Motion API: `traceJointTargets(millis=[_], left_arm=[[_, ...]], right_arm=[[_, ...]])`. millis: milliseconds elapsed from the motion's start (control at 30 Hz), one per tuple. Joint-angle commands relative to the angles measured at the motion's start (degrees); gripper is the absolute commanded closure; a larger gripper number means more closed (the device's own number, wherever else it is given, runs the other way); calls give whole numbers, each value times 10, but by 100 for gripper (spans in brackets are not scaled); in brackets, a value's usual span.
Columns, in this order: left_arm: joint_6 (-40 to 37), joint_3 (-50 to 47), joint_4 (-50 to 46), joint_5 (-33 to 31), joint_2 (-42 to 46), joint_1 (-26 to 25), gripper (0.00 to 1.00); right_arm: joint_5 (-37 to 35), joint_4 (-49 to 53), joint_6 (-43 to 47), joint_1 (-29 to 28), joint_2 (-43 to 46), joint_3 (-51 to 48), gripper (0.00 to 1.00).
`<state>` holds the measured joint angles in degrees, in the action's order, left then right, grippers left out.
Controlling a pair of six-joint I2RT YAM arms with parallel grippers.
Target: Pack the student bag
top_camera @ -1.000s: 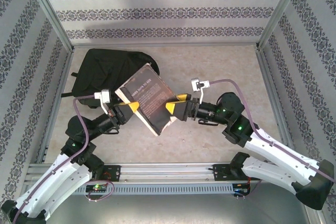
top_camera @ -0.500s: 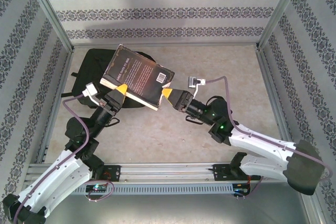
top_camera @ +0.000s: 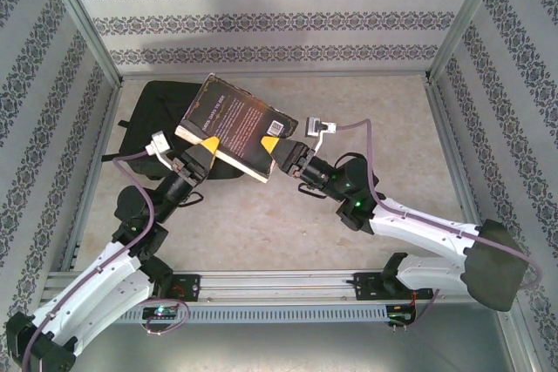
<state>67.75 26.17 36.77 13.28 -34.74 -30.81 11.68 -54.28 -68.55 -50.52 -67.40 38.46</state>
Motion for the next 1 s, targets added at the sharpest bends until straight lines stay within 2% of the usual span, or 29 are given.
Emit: traceJointTargets(millis=[0, 33, 167, 233, 300, 400, 533, 633, 733, 967], left_arm=[[-25, 19, -5, 1, 13, -7, 100], [-29, 23, -24, 1, 13, -7, 98], [-90, 63, -152, 8, 14, -7, 57], [-135, 94, -230, 14, 6, -7, 35], [-191, 147, -329, 17, -24, -7, 23], [-275, 264, -504, 7, -122, -6, 19], [-377, 433, -699, -10, -296, -6, 12], [-434, 519, -754, -39, -397, -6, 6], [-489, 588, -786, -94, -476, -5, 5], [-557, 718, -859, -184, -645, 6, 5]], right_arm=[[-13, -28, 11, -6, 2, 6, 84], [-18, -20, 13, -6, 8, 1, 90], [-68, 90, 42, 15, 88, -46, 100], [-102, 180, 54, 34, 150, -75, 100], [-143, 308, 79, 51, 229, -91, 100], [-203, 478, 115, 71, 335, -108, 100], [-221, 611, 123, 122, 448, -136, 100], [-195, 662, 123, 167, 506, -150, 100], [-160, 678, 127, 200, 527, -157, 100], [-76, 680, 144, 245, 499, -158, 100]])
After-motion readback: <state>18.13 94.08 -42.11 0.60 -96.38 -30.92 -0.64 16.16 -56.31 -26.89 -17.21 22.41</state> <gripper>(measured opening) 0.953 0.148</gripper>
